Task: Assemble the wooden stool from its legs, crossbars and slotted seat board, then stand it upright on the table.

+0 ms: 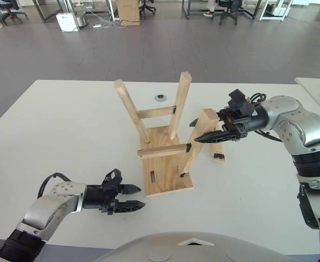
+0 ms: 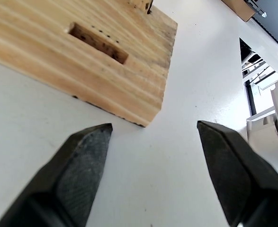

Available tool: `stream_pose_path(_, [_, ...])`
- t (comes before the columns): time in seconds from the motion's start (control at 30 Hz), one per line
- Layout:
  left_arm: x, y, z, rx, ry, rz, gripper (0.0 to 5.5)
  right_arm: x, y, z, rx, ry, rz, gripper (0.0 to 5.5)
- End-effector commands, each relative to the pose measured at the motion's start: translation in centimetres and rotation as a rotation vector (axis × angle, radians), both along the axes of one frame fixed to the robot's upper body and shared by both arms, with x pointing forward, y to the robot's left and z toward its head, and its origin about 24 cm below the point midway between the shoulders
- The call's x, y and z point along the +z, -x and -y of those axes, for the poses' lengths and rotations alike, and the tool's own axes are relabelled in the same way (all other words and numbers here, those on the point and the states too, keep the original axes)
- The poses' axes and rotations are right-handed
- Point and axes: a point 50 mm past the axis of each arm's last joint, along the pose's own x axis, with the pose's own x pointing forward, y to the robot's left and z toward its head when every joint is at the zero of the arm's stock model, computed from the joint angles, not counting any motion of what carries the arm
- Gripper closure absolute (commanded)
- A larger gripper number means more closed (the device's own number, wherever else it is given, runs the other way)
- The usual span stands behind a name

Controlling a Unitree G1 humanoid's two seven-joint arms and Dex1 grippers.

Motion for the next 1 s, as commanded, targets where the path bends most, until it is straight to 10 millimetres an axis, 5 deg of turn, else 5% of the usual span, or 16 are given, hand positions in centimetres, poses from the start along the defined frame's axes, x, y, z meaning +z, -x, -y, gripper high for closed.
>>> stream_pose_path(0.03, [-1.8,1.0,-0.8,0.035,-0.121,-0.090,2.18,-0.2,-0.2,-0.1,-0.012,0.056,0.041,3.46])
stream_pose_path(0.43, [-1.6,1.3,-0.4,0.055,-0.101,-0.090,2.18,-5.2,4.0,-0.3,0.059,0.111,-0.113,3.46])
stream_pose_path(0.67, [-2.1,1.2,-1.1,0.072,-0.113,-0.084,2.18,-5.5,3.5,0.0,-0.040,0.140,-0.141,3.46])
stream_pose_path(0.77, [-2.2,1.3,-1.0,0.077,-0.111,-0.081,2.18,-5.2,3.7,0.1,-0.020,0.154,-0.165,2.68])
stream_pose_path(1.0, [-3.7,2.8,-1.3,0.121,-0.120,-0.123,2.18,-6.4,3.2,6.2,-0.126,0.440,-0.131,1.93])
